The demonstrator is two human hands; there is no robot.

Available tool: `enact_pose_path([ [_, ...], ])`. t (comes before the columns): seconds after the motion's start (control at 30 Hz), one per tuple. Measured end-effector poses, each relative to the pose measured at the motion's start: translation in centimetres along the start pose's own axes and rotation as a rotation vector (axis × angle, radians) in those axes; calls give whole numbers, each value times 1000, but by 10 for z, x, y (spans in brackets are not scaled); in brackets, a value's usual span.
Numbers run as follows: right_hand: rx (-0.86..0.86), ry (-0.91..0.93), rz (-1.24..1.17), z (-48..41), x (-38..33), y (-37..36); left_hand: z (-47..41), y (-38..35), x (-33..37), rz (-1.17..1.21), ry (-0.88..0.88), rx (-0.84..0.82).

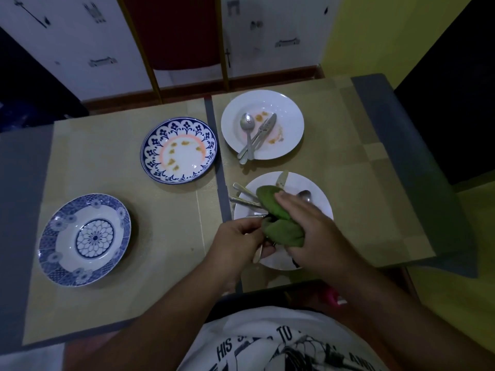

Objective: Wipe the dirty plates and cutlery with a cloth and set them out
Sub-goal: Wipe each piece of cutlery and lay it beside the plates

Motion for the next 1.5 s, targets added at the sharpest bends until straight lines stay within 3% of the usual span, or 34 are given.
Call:
enact_pose_path([
  [0.17, -139, 214, 151, -12, -8, -16, 4, 15, 5, 39, 32, -51],
  [0.33, -62, 144, 203, -25, -5, -9, 8, 27, -2, 65, 92, -30],
  [0.47, -151, 336, 196, -6, -19, -19, 6, 31, -3, 62, 89, -70],
  [0.63, -46, 128, 235, -42, -3, -8, 5, 44, -10, 87, 134, -90],
  [0.8, 40, 160, 263, -46, -4, -1, 4, 48, -15, 215, 323, -120],
  [0.97, 104, 214, 249, -34, -13, 2, 1, 49, -11, 150, 349, -78],
  [1.07, 50, 297, 260, -22, -22, -1, 0, 45, -5, 136, 315, -50],
  [1.17, -132, 445, 262, -7, -32, -18, 0, 40, -1, 156, 294, -62],
  [1.23, -185, 441, 261, -11, -29, -24, 2, 39, -3, 159, 278, -81],
  [1.37, -88, 217, 277, -33, -15, -17, 5, 44, -10, 198, 271, -89],
  [1.5, -117, 398, 261, -8, -28, -32, 3, 47, -9, 192, 260, -98],
])
Point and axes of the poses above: each hand's wrist, its own z-axis away from the middle knuckle, its own y-axis out of the back of the hand, x = y × z, the point moved 4 cm from there along -z, towards the middle knuckle, and after that the axes turned 11 degrees about x, right-handed, at the moved point
